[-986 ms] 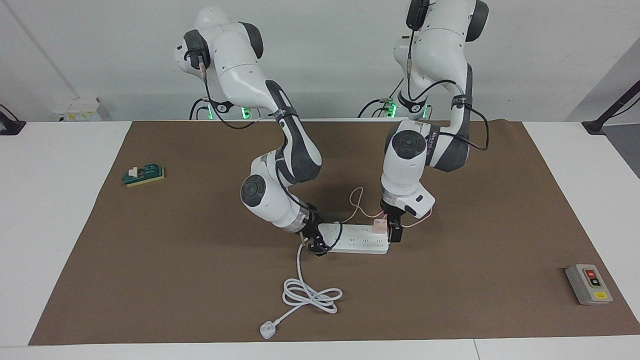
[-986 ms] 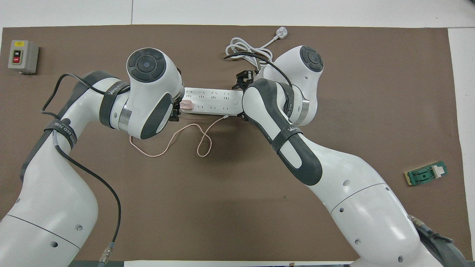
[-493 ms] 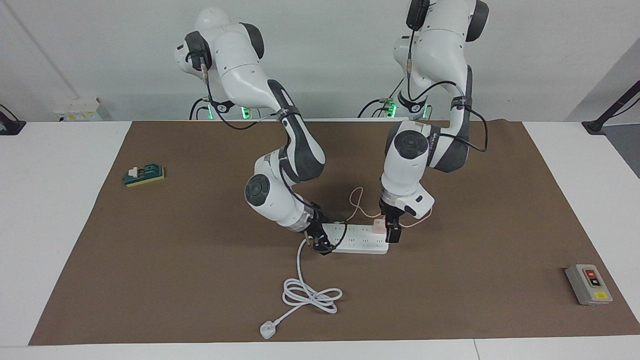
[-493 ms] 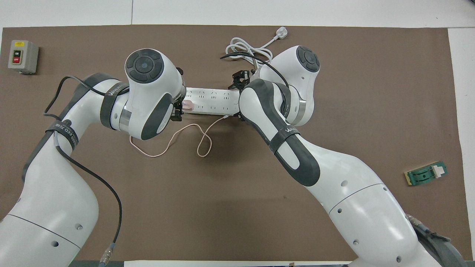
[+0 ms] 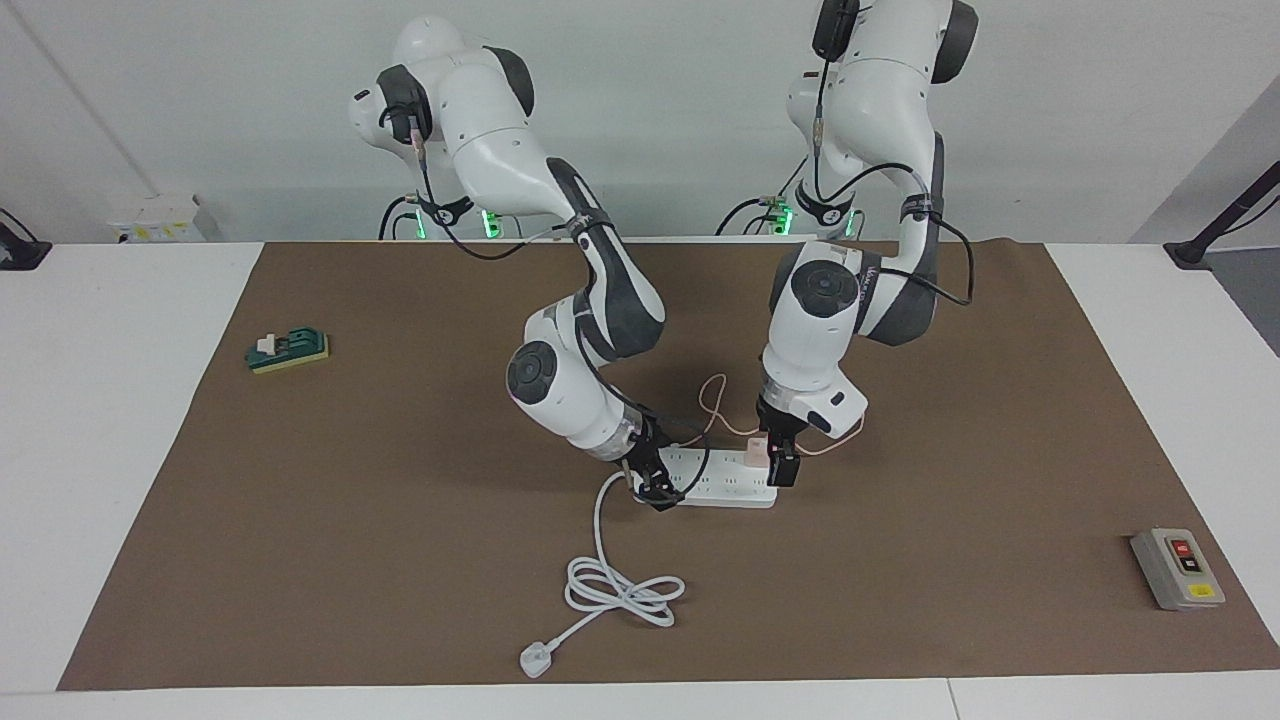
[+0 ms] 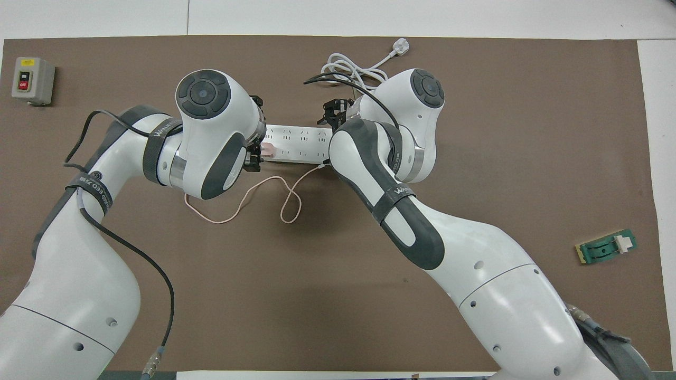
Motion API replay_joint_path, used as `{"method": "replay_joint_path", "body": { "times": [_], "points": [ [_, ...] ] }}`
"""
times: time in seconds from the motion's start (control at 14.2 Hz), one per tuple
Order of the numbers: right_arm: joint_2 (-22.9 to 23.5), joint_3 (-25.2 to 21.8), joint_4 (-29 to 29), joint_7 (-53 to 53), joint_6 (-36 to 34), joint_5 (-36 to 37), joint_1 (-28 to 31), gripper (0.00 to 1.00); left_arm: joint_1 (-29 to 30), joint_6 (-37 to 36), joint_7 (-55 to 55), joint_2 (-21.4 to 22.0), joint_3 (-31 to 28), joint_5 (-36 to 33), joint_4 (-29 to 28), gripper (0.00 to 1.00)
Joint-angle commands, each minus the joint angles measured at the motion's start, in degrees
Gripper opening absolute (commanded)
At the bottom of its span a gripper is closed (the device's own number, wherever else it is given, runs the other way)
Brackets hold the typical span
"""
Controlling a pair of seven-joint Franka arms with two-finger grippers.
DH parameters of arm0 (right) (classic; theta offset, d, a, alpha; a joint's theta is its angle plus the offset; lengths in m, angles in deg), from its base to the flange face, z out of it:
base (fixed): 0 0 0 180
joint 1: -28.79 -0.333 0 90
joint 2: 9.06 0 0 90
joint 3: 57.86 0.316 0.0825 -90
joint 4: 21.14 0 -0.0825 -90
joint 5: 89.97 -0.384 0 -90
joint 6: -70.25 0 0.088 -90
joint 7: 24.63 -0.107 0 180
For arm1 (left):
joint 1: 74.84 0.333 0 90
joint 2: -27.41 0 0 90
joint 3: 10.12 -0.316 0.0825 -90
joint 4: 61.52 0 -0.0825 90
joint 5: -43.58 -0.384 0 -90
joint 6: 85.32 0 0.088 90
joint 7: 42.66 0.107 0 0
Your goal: Unplug charger and place it aside
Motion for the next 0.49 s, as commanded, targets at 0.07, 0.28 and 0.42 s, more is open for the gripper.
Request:
{"method": "replay_joint_path", "body": {
  "times": [0.07, 0.28, 0.42],
  "points": [
    [1.4, 0.2, 0.3, 0.3, 3.5, -0.1, 0.1, 1.00, 0.5, 1.3, 1.4, 0.7, 0.1, 1.0, -1.7, 1.00],
    [1.5, 0.2, 1.1, 0.9, 3.6, -0.5, 0.1, 1.00, 0.5, 1.3, 1.9, 0.7, 0.1, 1.0, -1.6, 1.00],
    [1.4, 0.4, 1.1, 0.6, 2.0, -0.6, 0.3, 1.00, 0.5, 1.3, 2.1, 0.2, 0.1, 1.0, -1.6, 1.00]
  ]
}}
